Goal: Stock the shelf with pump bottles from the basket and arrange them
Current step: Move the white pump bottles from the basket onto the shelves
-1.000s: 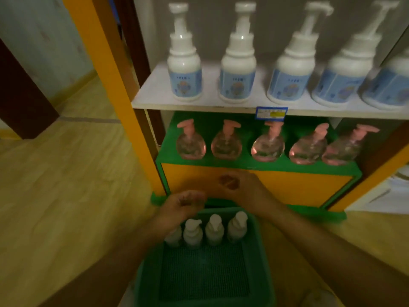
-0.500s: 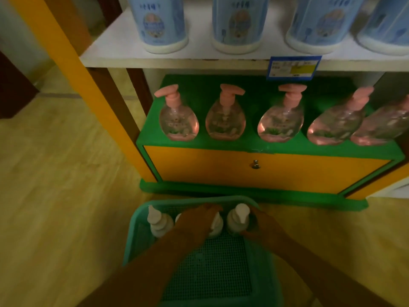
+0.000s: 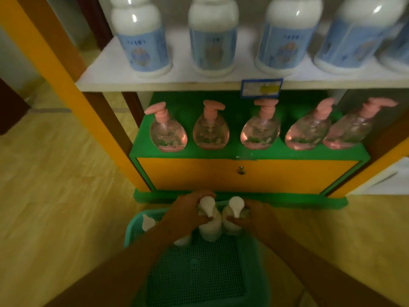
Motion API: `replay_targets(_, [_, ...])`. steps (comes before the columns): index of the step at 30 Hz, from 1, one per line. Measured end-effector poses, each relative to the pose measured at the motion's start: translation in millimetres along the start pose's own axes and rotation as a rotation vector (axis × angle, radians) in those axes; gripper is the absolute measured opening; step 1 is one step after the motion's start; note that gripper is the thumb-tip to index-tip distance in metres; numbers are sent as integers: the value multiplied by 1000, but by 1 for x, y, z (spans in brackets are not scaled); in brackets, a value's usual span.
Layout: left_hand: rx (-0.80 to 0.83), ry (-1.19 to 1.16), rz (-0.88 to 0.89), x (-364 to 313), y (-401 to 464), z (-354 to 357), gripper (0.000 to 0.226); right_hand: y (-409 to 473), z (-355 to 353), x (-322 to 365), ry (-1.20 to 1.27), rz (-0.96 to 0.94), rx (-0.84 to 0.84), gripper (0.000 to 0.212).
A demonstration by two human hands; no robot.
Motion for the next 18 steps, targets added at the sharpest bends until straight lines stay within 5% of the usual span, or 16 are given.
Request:
replay_targets(6, [-80,-271,18,-79,-12,-92,42,-34,-106,109,18,-239,-152,43])
replay_targets(13, [-219,-435,129,-174,-34,-189,46,-87,-228,212,65,-407,-336,55])
replay_targets(18, [-245,-554,224,-234,-56,-217,43,-120,-273,244,123,-549,-430,34])
Point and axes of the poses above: each hand's wrist, its own y-axis towards the middle knuckle, its own z-axis out of the palm, x = y × z, the point moved 10 cm from there along y, towards the middle knuckle, and after that the axes turned 4 degrees about -x, right-handed, at the moved point
